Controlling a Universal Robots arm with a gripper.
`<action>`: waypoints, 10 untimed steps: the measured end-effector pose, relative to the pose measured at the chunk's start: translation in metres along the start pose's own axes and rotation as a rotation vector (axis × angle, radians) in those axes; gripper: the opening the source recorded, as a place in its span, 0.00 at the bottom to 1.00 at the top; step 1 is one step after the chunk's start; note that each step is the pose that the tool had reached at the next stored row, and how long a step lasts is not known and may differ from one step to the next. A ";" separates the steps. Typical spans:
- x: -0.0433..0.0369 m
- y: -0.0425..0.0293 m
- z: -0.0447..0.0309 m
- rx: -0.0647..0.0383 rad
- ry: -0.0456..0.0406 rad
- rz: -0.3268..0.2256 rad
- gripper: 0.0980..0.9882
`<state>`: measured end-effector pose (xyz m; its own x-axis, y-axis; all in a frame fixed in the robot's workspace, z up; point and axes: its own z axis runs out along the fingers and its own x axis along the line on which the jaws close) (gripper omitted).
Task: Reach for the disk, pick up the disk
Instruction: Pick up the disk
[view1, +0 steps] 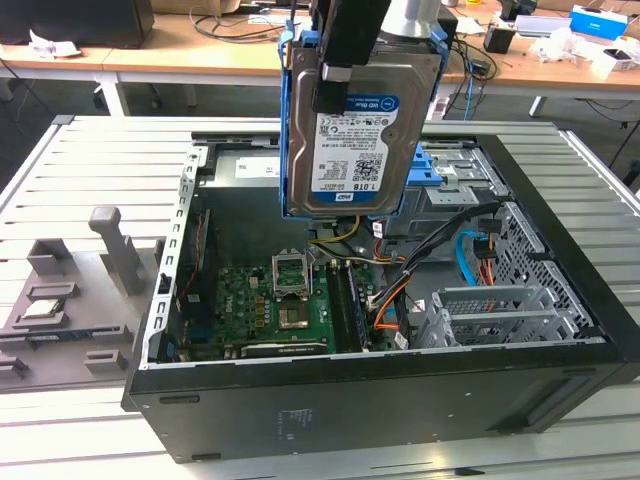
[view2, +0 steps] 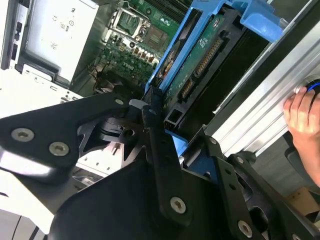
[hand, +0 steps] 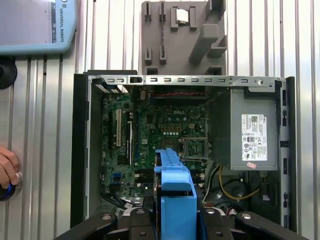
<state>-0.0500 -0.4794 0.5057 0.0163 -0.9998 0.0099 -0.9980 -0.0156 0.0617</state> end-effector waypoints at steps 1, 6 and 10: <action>0.0014 0.0000 0.0001 0.000 -0.0001 0.000 0.30; 0.0165 0.0003 0.0002 0.000 0.0000 0.000 0.30; 0.0266 0.0004 0.0003 0.000 0.0000 0.000 0.30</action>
<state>-0.0500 -0.5060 0.5057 0.0163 -0.9998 0.0099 -0.9980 -0.0157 0.0618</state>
